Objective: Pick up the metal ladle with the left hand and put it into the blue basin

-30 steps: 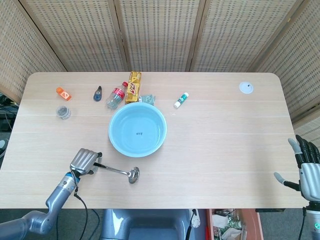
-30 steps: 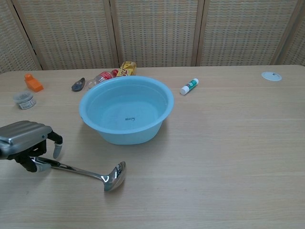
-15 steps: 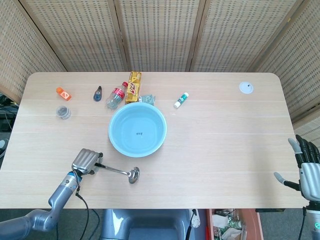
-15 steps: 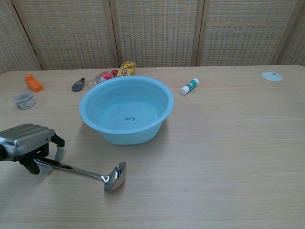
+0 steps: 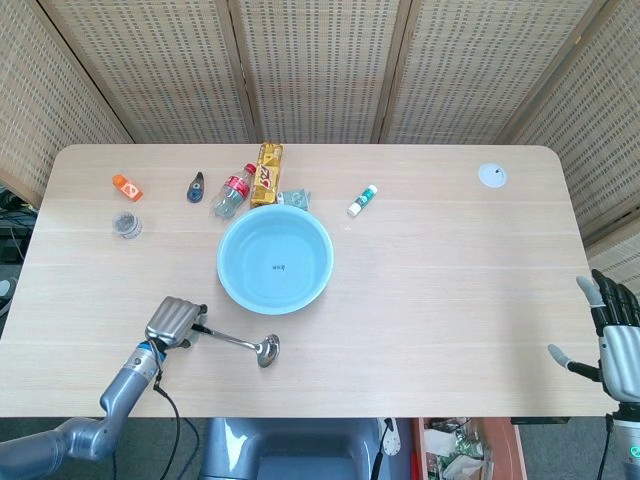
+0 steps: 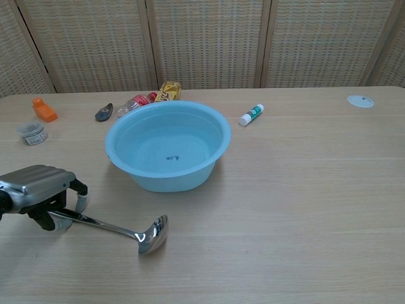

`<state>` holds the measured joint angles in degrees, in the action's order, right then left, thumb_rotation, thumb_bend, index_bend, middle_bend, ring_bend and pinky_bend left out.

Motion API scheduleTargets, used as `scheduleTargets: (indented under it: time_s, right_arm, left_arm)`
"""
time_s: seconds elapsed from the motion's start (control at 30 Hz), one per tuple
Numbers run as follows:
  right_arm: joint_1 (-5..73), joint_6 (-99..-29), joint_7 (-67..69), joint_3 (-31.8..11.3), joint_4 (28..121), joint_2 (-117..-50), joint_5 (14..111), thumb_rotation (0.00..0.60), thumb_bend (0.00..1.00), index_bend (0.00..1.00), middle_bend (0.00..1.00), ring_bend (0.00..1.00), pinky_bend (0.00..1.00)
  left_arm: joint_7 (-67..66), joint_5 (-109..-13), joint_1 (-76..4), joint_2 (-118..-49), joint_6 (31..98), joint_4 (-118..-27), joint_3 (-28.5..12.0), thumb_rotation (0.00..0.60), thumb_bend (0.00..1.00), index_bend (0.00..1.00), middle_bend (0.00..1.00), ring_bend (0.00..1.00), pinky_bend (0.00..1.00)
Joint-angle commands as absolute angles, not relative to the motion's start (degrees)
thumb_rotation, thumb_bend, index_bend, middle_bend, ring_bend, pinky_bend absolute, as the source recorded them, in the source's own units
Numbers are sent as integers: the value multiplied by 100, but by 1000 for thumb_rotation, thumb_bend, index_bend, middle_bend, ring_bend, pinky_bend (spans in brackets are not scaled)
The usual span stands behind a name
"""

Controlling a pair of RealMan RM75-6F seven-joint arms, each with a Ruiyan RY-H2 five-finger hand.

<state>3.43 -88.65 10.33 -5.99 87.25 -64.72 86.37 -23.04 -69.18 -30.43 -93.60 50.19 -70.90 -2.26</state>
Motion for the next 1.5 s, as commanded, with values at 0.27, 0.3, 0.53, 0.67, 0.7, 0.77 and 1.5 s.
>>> scheduleTargets:
  time_s: [0.27, 0.3, 0.53, 0.67, 0.7, 0.77, 1.5]
  right_arm:
    - [343, -8867, 1040, -590, 8730, -6471, 8654, 600, 0, 0, 0, 0, 0]
    - [341, -8871, 1043, -589, 8731, -6469, 8656, 600, 0, 0, 0, 0, 0]
    - [331, -8890, 1057, -586, 8750, -6460, 8666, 600, 0, 0, 0, 0, 0]
    - [332, -8887, 1064, -587, 8752, -6457, 8662, 600, 0, 0, 0, 0, 0]
    - [332, -8887, 1066, -589, 8751, -6456, 8659, 600, 0, 0, 0, 0, 0]
    - [331, -8889, 1073, -587, 8750, -6454, 8663, 600, 0, 0, 0, 0, 0]
    - [402, -8704, 925, -648, 8685, -6527, 8468, 600, 0, 0, 0, 0, 0]
  left_arm:
    - [-2004, -7285, -2974, -8949, 5455, -7586, -213, 600, 504, 847, 1000, 930, 994]
    - [-1942, -7344, -2972, -8875, 5481, -7666, -204, 600, 506, 855, 1000, 930, 994]
    - [-1634, -7728, -2957, -8383, 5755, -8287, -187, 600, 513, 873, 1000, 930, 994]
    - [-1508, -7884, -2966, -8048, 5821, -8682, -168, 600, 520, 876, 1000, 930, 991]
    - [-1503, -7913, -2966, -7978, 5864, -8776, -182, 600, 520, 877, 1000, 930, 991]
    - [-1481, -7942, -2973, -7830, 5901, -8977, -202, 600, 520, 878, 1000, 930, 991]
    - [-3254, -5362, -4727, -7022, 4719, -9306, -1460, 600, 560, 882, 1000, 930, 990]
